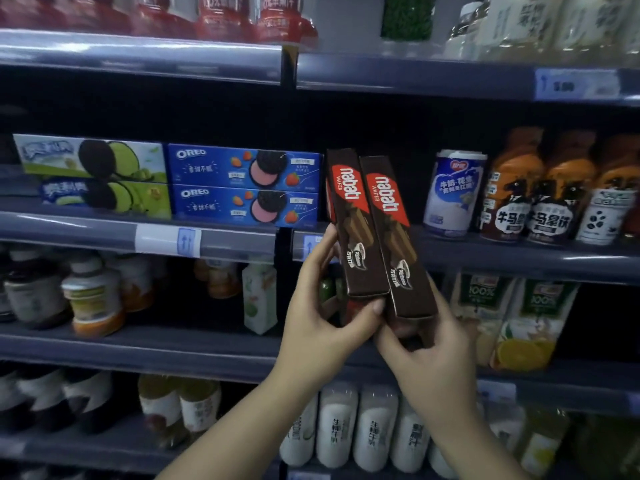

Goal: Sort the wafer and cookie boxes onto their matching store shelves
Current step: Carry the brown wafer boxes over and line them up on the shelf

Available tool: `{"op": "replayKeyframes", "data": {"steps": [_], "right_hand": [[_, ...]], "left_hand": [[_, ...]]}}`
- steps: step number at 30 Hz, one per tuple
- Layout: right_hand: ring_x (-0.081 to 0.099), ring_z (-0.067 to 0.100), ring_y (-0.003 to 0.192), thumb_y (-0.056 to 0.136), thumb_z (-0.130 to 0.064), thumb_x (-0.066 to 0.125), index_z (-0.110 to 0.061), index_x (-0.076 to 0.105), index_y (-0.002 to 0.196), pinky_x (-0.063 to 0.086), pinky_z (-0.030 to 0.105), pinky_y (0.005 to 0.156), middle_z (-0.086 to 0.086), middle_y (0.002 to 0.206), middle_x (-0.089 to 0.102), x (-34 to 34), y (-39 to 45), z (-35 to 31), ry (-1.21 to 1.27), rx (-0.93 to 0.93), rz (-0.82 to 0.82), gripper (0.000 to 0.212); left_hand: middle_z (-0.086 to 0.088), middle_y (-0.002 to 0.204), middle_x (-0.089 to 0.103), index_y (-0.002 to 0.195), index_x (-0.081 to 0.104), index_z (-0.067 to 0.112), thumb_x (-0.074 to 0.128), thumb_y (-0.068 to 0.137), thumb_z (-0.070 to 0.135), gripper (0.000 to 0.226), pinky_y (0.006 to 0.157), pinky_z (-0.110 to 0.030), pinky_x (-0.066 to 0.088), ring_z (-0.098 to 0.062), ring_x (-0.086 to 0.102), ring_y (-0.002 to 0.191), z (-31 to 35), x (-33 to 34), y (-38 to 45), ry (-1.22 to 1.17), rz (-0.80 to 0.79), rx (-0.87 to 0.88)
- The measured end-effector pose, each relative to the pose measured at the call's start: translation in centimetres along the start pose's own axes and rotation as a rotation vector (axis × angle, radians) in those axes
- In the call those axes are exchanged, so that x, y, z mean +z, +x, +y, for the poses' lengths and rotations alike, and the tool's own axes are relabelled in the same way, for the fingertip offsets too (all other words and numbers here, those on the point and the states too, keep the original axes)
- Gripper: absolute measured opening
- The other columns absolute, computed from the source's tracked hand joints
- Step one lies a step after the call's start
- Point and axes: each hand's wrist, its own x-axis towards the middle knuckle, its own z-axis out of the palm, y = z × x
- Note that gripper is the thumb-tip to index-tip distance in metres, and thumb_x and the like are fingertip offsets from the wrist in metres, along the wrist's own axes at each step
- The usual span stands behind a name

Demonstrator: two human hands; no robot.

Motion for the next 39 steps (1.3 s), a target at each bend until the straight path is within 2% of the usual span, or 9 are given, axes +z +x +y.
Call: {"op": "replayKeyframes", "data": {"steps": [7,11,14,17,22,29,33,36,39], "right_hand": [[0.064,-0.010,0.093,0.068,-0.027,0.072,-0.027,0.055,0.135,0.044,0.002,0.074,-0.012,0.107,0.072,1.2,-4.2,-4.2,-0.097,-0.079,0.136,0.069],[0.062,-0.010,0.103,0.063,-0.026,0.074,-0.040,0.046,0.138,0.045,0.004,0.083,-0.012,0.114,0.069,2.3,-7.4,-7.1,-0.177,-0.100,0.309,0.082],[0.064,0.006,0.110,0.063,-0.025,0.075,-0.034,0.052,0.138,0.047,0.012,0.090,-0.010,0.119,0.068,3.6,-9.8,-9.7,-0.229,-0.121,0.360,0.078],[0.063,-0.001,0.106,0.063,-0.030,0.073,-0.032,0.052,0.135,0.042,0.004,0.087,-0.009,0.116,0.068,5.7,-12.3,-12.5,-0.258,-0.152,0.380,0.075],[0.059,0.006,0.119,0.066,-0.028,0.075,-0.031,0.047,0.142,0.043,0.011,0.094,-0.010,0.129,0.063,11.9,-15.6,-15.8,-0.139,-0.116,0.215,0.081],[0.064,-0.008,0.100,0.065,-0.043,0.067,-0.060,0.051,0.123,0.049,0.011,0.084,-0.032,0.109,0.067,26.0,-20.1,-20.8,0.278,0.048,-0.044,0.062],[0.066,-0.005,0.097,0.065,-0.043,0.069,-0.037,0.057,0.127,0.047,0.007,0.080,-0.028,0.106,0.069,33.9,-23.1,-23.9,0.447,0.143,-0.281,0.063],[0.066,-0.010,0.090,0.065,-0.041,0.072,-0.037,0.058,0.119,0.046,0.004,0.075,-0.032,0.097,0.069,39.3,-25.8,-26.3,0.541,0.189,-0.406,0.056],[0.066,-0.012,0.080,0.076,-0.021,0.080,-0.023,0.059,0.123,0.047,0.003,0.068,-0.032,0.087,0.070,44.5,-28.5,-28.0,0.629,0.252,-0.569,0.052]], "left_hand": [[0.000,0.130,0.060,0.135,0.045,0.022,0.068,0.078,0.025,0.062,0.087,-0.025,0.053,-0.015,0.058,0.121,4.0,-1.5,-3.1,-0.234,0.028,-0.082],[0.004,0.130,0.061,0.136,0.046,0.018,0.064,0.081,0.019,0.058,0.086,-0.023,0.052,-0.015,0.059,0.120,6.7,-2.5,-4.7,-0.358,-0.046,-0.101],[0.007,0.127,0.063,0.134,0.047,0.019,0.063,0.080,0.019,0.055,0.085,-0.022,0.052,-0.014,0.060,0.118,8.7,-4.4,-6.4,-0.421,-0.061,-0.110],[0.006,0.126,0.063,0.133,0.048,0.017,0.065,0.079,0.018,0.056,0.086,-0.021,0.051,-0.013,0.059,0.118,10.5,-7.5,-8.5,-0.424,-0.030,-0.088],[0.011,0.125,0.064,0.131,0.050,0.023,0.066,0.079,0.023,0.054,0.084,-0.026,0.054,-0.016,0.061,0.116,13.0,-15.0,-11.9,-0.382,0.086,-0.100],[0.007,0.124,0.065,0.126,0.057,0.029,0.066,0.074,0.031,0.053,0.080,-0.028,0.053,-0.023,0.061,0.114,16.9,-30.9,-17.7,-0.148,0.459,-0.136],[-0.001,0.125,0.066,0.123,0.062,0.030,0.067,0.073,0.031,0.051,0.090,-0.034,0.050,-0.022,0.061,0.117,20.2,-39.7,-21.9,0.033,0.686,-0.107],[-0.003,0.127,0.065,0.127,0.060,0.025,0.066,0.073,0.030,0.055,0.099,-0.045,0.045,-0.023,0.059,0.121,22.7,-45.2,-25.3,0.190,0.859,-0.096],[0.002,0.121,0.068,0.127,0.060,0.026,0.065,0.071,0.033,0.056,0.090,-0.034,0.051,-0.018,0.063,0.115,24.7,-50.0,-28.4,0.314,1.014,-0.087]]}}
